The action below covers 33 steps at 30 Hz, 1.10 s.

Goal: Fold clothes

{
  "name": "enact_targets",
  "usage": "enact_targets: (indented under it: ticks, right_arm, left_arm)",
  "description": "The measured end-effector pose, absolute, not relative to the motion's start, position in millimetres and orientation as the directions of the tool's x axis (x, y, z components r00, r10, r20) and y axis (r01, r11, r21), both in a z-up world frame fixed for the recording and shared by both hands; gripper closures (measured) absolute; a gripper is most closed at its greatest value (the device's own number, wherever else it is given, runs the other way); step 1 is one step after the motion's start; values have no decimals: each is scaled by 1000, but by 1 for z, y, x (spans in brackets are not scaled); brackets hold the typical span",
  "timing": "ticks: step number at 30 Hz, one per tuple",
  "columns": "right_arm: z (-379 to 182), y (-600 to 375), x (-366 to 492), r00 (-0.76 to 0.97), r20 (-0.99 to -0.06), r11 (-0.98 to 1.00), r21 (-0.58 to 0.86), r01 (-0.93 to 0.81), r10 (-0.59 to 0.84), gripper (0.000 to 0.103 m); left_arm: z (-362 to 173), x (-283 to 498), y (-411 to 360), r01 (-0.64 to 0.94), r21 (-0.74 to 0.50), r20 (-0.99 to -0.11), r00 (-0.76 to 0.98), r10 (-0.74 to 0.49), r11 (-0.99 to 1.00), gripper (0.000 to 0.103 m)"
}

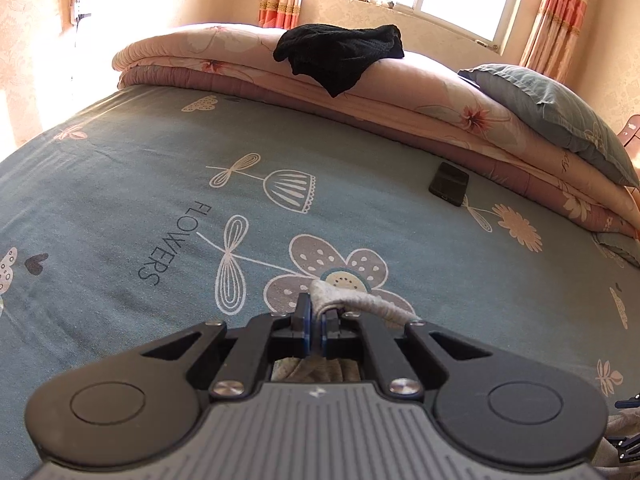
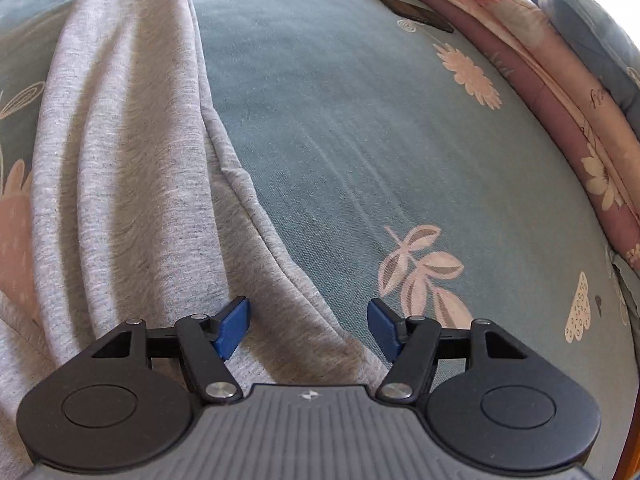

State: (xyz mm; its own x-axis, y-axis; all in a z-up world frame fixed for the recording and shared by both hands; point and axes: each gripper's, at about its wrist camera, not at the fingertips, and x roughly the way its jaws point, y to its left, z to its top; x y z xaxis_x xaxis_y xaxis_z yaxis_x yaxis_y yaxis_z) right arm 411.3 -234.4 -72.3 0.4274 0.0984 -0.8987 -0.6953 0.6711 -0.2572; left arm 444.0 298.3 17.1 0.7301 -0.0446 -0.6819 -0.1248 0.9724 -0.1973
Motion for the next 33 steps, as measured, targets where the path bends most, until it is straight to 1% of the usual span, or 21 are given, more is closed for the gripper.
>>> enact_targets:
  ticks: [2,3,5,8,11,13,14,16,17,18,19,21,22,23,24,25,26,27,28,31,33]
  right_arm:
    - [-72,-237,416,383,-912,707,-177,-685,143,71]
    - [-70,-238,416,397,-905,718,-175,-674,153,97]
    - [-62,-238,411,489,-862,725,-252,-641,132,97]
    - [-45,-244,419,583,-806,776,-303,-553,101,97]
    - [-26,-249,438,661,-748,821,-337,-461,64,97]
    - [-19,-249,450,691,-720,846,-330,-418,61,97]
    - [-18,-248,455,703,-709,857,-326,-400,58,97]
    - [-26,-248,469,700,-714,879,-314,-359,31,97]
    - [-34,-249,476,693,-721,887,-310,-342,15,97]
    - [-42,-250,481,684,-730,894,-308,-327,-1,96]
    - [-50,-252,484,674,-739,900,-303,-314,-14,89]
    - [-62,-255,485,659,-752,914,-288,-287,-30,84]
    - [-63,-257,482,658,-752,919,-283,-275,-35,79]
    - [-61,-259,478,660,-750,923,-277,-267,-35,77]
    - [-57,-262,473,664,-747,928,-268,-260,-29,70]
    - [-50,-266,467,670,-742,934,-254,-252,-21,62]
    - [-41,-270,460,678,-735,940,-239,-244,-11,58]
    - [-30,-276,452,685,-729,946,-226,-232,-6,52]
    - [-20,-282,444,690,-723,952,-215,-216,-7,48]
    - [11,-303,422,689,-723,971,-195,-135,-49,44]
    - [30,-321,401,679,-731,984,-157,-87,-57,43]
  left_arm:
    - [16,444,299,-124,-191,-688,724,-43,974,100]
    - [16,444,298,-132,-180,-689,724,-29,975,100]
    - [18,446,298,-149,-168,-686,728,-7,974,100]
    - [26,451,299,-183,-177,-668,744,18,967,101]
    - [36,462,295,-200,-167,-658,752,43,965,101]
    - [42,470,293,-214,-153,-650,757,65,965,101]
    - [43,477,292,-207,-151,-656,753,59,967,100]
    - [34,490,284,-180,-132,-695,718,38,975,100]
    - [29,496,280,-166,-120,-716,697,30,979,99]
    - [22,501,274,-151,-93,-734,678,35,984,94]
    - [15,504,267,-138,-66,-748,662,43,988,94]
    - [3,506,254,-108,-26,-767,639,50,994,92]
    - [-1,506,249,-94,-14,-773,632,49,995,83]
    - [-3,505,245,-81,-9,-778,627,45,997,79]
    - [-6,503,242,-69,-3,-782,622,41,998,69]
    - [-5,500,239,-61,2,-783,620,40,998,65]
    - [-3,497,238,-56,8,-782,621,41,998,63]
    - [-1,493,236,-51,13,-782,623,41,999,63]
    - [2,488,235,-47,15,-781,623,41,999,62]
    - [10,472,234,-38,27,-785,618,45,999,53]
    - [15,456,233,-29,51,-786,616,58,998,52]
